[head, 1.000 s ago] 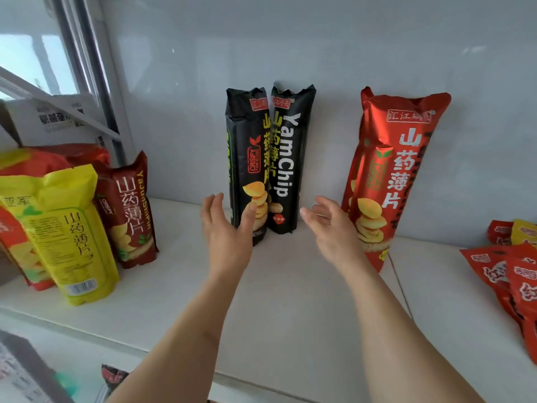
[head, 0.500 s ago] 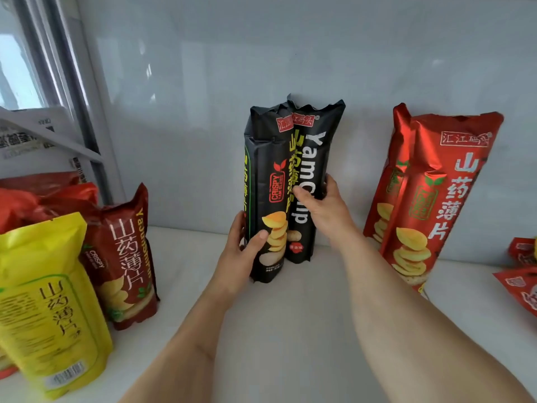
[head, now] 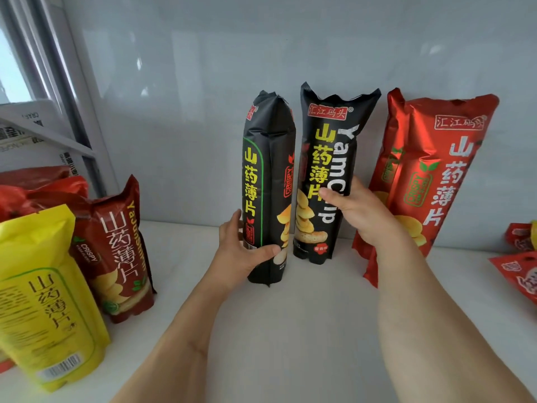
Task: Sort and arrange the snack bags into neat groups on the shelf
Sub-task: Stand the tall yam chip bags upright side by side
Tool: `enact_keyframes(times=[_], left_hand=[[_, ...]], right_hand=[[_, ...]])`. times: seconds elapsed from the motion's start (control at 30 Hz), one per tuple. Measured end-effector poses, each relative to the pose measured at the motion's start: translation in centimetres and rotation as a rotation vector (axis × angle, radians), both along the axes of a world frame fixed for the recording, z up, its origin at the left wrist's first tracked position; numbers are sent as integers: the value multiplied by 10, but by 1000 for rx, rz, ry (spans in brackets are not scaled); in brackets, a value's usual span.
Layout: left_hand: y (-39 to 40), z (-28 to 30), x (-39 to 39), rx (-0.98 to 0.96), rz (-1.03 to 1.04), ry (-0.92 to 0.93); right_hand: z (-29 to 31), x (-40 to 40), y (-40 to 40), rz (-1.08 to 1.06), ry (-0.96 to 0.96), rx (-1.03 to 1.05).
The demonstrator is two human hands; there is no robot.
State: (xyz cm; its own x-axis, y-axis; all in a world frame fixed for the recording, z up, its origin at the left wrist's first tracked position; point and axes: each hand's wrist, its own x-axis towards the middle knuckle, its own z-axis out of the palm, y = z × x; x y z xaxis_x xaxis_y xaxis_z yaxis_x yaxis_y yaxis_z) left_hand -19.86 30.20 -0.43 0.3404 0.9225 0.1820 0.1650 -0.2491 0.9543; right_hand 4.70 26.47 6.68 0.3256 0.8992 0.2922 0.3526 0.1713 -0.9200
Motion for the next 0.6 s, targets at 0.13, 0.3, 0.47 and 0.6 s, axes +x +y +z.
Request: enact_keyframes(times=[0.13,0.3,0.47,0.6], left_hand=[[-7,2,-2,-14,-57,3],[-3,-3,-4,-92,-166,-58],[-4,-1,0,-107,-144,-94],[-7,1,-3,-94,-122,-96]], right_hand=[[-5,2,-4,21,99,10],[-26,-21,-4,-94,160,-33],[-47,-32,1,-96,156,-31],[-48,-18,-6,11,182,-66]])
